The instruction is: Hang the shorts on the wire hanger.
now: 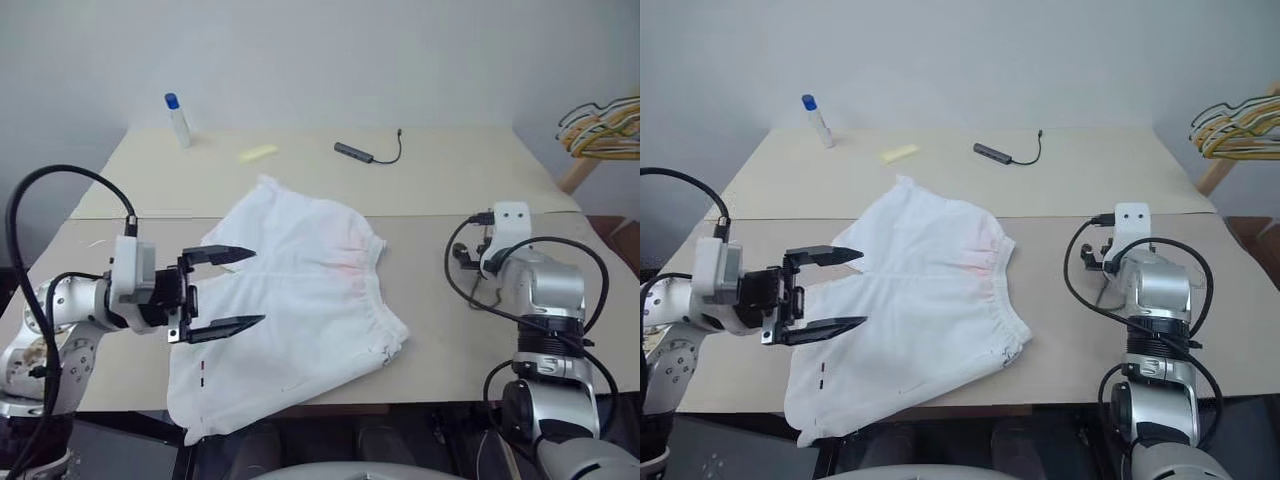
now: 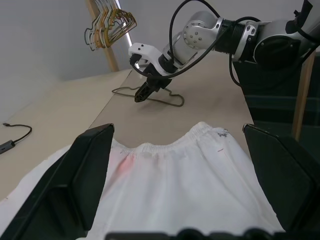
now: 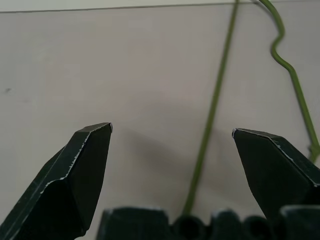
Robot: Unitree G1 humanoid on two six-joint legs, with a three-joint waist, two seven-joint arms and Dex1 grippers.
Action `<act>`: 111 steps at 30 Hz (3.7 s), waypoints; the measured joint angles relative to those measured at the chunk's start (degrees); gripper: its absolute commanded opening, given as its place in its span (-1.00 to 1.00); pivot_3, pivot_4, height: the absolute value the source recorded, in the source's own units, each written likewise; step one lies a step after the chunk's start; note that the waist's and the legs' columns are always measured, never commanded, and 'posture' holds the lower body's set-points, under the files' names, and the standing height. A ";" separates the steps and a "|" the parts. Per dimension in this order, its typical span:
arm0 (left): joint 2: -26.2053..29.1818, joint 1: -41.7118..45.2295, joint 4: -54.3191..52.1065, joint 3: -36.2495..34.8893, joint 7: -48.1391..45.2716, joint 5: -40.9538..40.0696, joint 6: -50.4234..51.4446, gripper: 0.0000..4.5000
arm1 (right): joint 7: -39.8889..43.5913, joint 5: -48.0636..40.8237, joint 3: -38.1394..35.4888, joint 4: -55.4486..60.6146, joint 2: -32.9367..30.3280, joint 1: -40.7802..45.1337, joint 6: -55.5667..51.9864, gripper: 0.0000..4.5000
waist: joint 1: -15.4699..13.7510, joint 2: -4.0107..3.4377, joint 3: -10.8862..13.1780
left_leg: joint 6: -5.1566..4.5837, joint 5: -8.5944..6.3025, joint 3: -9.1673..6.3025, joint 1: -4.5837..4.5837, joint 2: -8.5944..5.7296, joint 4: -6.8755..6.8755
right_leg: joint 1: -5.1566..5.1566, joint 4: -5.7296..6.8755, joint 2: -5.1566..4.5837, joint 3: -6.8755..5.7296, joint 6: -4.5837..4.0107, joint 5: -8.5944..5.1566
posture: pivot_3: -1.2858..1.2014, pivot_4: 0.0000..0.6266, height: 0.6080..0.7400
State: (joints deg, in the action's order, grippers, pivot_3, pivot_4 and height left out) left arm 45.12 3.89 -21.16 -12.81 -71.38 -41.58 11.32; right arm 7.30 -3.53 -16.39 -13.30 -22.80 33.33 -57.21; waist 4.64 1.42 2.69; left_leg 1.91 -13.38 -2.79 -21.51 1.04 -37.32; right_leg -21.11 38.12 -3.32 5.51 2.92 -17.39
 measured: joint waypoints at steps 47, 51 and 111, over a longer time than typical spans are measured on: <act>-13.92 14.95 8.28 5.50 30.45 4.57 25.21 1.00 | 7.37 -4.32 12.42 19.96 -0.55 -2.68 6.38 -0.99 | 2.30 -0.09 -0.05 | -0.01 0.00 -0.32 -0.43 -0.10 -0.03 | -0.21 -0.05 -0.06 -0.09 0.17 0.05 | -0.01 -1.00 1.00; -20.35 16.58 8.18 1.55 35.18 -5.90 32.29 1.00 | 13.39 -5.77 16.84 28.32 -0.93 -6.68 13.12 -0.99 | 2.17 -0.07 -0.05 | 0.00 0.00 -0.36 -0.49 -0.12 -0.13 | -0.20 -0.04 -0.11 -0.10 0.20 0.09 | -0.01 -1.00 1.00; -13.49 22.13 13.94 -7.00 18.56 -21.63 26.94 -1.00 | 47.99 -45.28 9.99 28.23 -16.35 -10.48 6.79 0.68 | 0.88 0.01 -0.06 | -0.02 -0.01 -0.39 -0.40 -0.16 -0.39 | 0.06 -0.13 -0.05 -0.22 0.20 0.11 | -0.01 -1.00 1.00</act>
State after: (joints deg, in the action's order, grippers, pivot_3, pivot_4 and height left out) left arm 31.63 26.01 -7.22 -19.81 -52.81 -63.21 38.26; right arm 55.29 -48.82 -6.40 14.93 -39.15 22.84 -50.41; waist 5.52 1.43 2.63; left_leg 1.89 -13.39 -3.18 -21.92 0.87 -37.71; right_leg -21.05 37.99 -3.37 5.29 3.12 -17.28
